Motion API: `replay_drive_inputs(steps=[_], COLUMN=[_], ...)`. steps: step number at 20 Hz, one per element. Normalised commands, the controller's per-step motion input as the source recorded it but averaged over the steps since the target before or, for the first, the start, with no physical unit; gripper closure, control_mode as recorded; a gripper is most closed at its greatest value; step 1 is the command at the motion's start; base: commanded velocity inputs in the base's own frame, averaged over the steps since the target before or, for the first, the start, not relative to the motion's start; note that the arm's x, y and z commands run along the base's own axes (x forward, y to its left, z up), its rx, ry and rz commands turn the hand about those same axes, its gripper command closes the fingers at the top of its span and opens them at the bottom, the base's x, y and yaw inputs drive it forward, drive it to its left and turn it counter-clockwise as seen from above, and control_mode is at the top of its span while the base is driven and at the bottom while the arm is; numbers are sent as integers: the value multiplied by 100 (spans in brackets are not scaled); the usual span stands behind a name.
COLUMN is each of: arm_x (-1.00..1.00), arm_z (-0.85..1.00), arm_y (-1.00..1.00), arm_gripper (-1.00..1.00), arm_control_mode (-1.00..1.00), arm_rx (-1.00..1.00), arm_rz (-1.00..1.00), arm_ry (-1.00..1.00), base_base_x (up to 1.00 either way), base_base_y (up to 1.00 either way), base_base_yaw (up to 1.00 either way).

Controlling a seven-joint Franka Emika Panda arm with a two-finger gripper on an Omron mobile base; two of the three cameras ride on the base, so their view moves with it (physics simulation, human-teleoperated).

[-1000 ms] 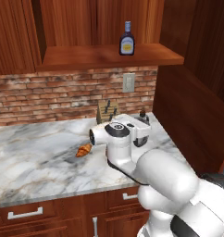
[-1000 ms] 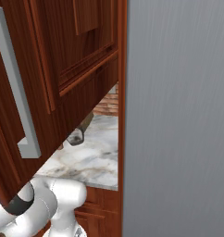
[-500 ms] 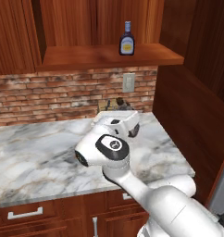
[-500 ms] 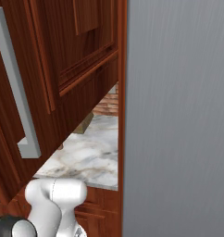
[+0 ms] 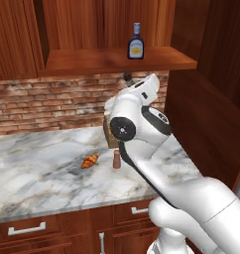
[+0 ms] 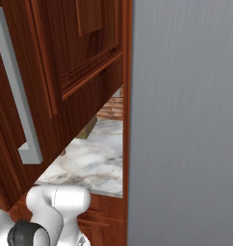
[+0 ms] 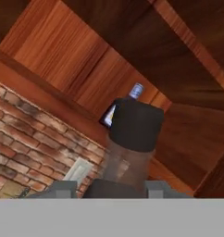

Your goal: There are various items on the counter. Only move the condiments/shakers into the cabinet.

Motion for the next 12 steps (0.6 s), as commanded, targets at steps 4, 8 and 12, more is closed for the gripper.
replay_drive_inputs(steps=[4,8,12], arm_x=[0,-1,-4], arm_z=[64,20,0], arm_y=[-1,-18,-3], arm_gripper=[100,100,100], arm_control_mode=[-100,-100,-100], arm_rx=[4,27,30], arm_rz=[19,7,2], arm_ry=[28,6,1], base_base_x=[0,0,0], base_base_y=[0,0,0], base_base_yaw=[0,0,0])
